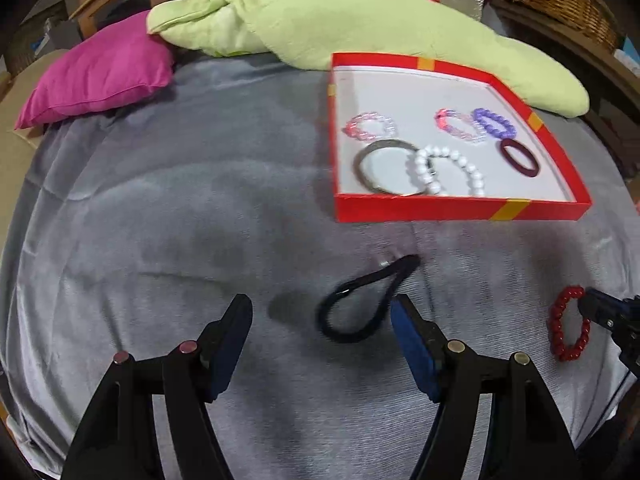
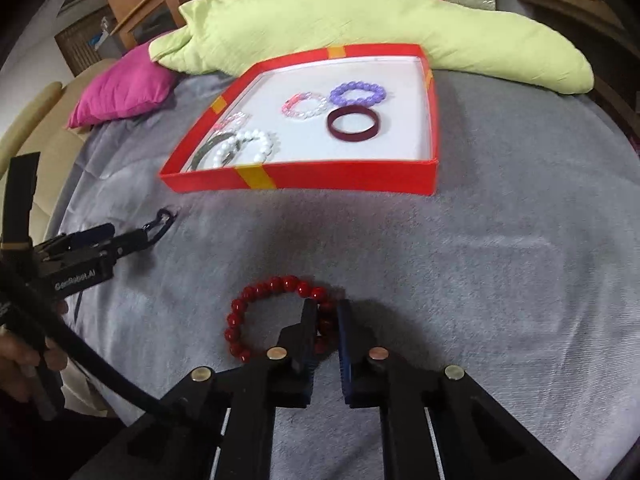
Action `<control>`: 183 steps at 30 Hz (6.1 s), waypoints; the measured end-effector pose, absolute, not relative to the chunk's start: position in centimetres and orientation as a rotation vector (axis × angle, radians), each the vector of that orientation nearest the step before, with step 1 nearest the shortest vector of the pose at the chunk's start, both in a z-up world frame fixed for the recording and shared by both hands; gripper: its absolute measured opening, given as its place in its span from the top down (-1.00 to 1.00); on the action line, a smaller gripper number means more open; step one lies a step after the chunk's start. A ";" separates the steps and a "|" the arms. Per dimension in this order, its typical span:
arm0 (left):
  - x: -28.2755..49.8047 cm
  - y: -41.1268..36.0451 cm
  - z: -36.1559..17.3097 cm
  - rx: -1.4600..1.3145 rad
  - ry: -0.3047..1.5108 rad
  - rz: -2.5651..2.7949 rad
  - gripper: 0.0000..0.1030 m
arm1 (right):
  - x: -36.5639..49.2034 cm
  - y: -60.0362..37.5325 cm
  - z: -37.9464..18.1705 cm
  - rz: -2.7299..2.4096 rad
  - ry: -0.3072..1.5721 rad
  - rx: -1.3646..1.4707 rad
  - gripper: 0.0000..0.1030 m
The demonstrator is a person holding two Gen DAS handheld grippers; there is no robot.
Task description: Organize jewelry
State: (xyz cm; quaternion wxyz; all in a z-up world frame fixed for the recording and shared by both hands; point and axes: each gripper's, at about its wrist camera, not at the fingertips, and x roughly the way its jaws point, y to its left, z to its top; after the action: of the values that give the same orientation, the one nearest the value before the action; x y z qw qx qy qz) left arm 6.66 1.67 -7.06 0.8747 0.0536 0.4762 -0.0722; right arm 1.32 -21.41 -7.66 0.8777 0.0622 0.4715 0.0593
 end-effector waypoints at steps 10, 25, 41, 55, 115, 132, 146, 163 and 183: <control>7.8 0.2 -7.9 0.090 1.000 -0.237 -0.41 | 1.7 -24.1 -7.8 0.066 0.993 0.266 0.80; 7.8 0.1 -7.8 0.073 0.990 -0.246 0.35 | 1.9 -23.8 -8.0 0.054 0.994 0.268 0.76; 7.0 -0.2 -7.6 0.119 0.969 -0.213 0.81 | 2.0 -23.7 -8.1 0.052 0.991 0.266 0.75; 6.0 -0.8 -6.9 0.138 0.953 -0.223 0.82 | 2.1 -23.7 -8.1 0.073 0.989 0.281 0.55; 8.2 2.1 -7.3 -0.056 0.950 -0.260 -0.02 | 2.1 -24.8 -7.8 0.059 0.974 0.253 0.75; 7.6 1.3 -7.2 -0.063 0.956 -0.329 0.87 | 1.7 -23.1 -7.5 0.067 0.933 0.138 0.80; 6.0 1.7 -4.3 -0.070 0.878 -0.317 0.88 | -0.2 -22.4 -3.0 0.169 0.695 0.191 0.80; 4.1 3.5 -1.9 -0.073 0.804 -0.370 0.88 | -1.1 -22.2 -1.1 0.190 0.590 0.226 0.80; 7.6 1.1 -6.6 -0.027 0.889 -0.325 0.66 | -0.9 -22.2 -1.7 0.182 0.627 0.225 0.80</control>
State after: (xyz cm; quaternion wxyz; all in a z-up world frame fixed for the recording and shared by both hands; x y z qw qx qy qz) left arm 7.57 1.10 -6.61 0.8900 -0.0130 0.4282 -0.1563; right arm -0.91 -22.23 -1.71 0.9410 0.1102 0.3074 0.0894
